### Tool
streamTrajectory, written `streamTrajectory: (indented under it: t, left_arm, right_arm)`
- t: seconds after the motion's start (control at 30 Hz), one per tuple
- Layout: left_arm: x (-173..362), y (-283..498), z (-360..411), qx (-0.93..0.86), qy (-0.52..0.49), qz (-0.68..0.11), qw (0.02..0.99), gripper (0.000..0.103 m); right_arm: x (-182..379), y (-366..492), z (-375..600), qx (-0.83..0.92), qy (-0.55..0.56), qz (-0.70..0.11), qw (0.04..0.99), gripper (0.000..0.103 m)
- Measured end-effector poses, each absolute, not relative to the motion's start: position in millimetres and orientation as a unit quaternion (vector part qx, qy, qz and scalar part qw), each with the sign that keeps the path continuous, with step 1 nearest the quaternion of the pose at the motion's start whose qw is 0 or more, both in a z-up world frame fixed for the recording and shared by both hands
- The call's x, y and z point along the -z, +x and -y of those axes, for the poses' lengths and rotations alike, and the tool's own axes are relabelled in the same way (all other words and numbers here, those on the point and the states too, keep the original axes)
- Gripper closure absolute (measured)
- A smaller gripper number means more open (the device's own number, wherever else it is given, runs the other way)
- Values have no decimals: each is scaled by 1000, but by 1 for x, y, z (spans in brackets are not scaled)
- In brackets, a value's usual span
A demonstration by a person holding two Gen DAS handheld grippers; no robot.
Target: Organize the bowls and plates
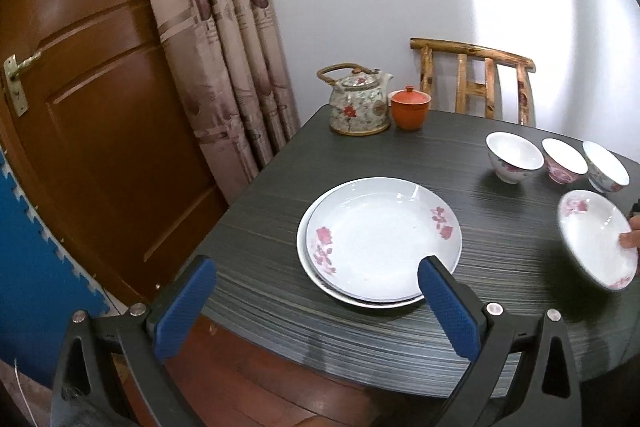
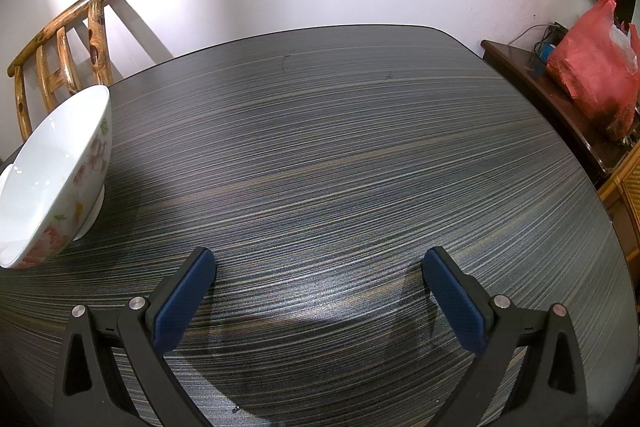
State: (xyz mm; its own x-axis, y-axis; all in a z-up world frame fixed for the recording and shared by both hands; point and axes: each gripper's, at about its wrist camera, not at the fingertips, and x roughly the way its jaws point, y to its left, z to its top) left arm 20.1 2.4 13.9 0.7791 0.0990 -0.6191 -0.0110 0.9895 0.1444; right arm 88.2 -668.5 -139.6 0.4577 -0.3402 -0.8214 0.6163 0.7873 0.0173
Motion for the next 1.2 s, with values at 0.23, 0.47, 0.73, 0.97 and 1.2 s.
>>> streamTrajectory:
  t: [0.23, 0.47, 0.73, 0.97, 1.2]
  left_arm:
    - [-12, 21, 2, -22, 70, -333, 940, 0]
    - [-10, 22, -4, -33, 65, -342, 937, 0]
    - [-8, 22, -29, -73, 42, -376, 923, 0]
    - [-14, 17, -44, -87, 24, -358, 930, 0]
    - [-13, 22, -48, -69, 12, -366, 928, 0]
  right_arm:
    - [139, 88, 669, 285, 158, -436, 839, 0]
    - [140, 88, 669, 285, 158, -436, 839, 0]
    - [140, 88, 669, 285, 159, -436, 839, 0]
    - [140, 87, 669, 285, 159, -436, 839, 0]
    - [140, 87, 669, 285, 158, -436, 839, 0]
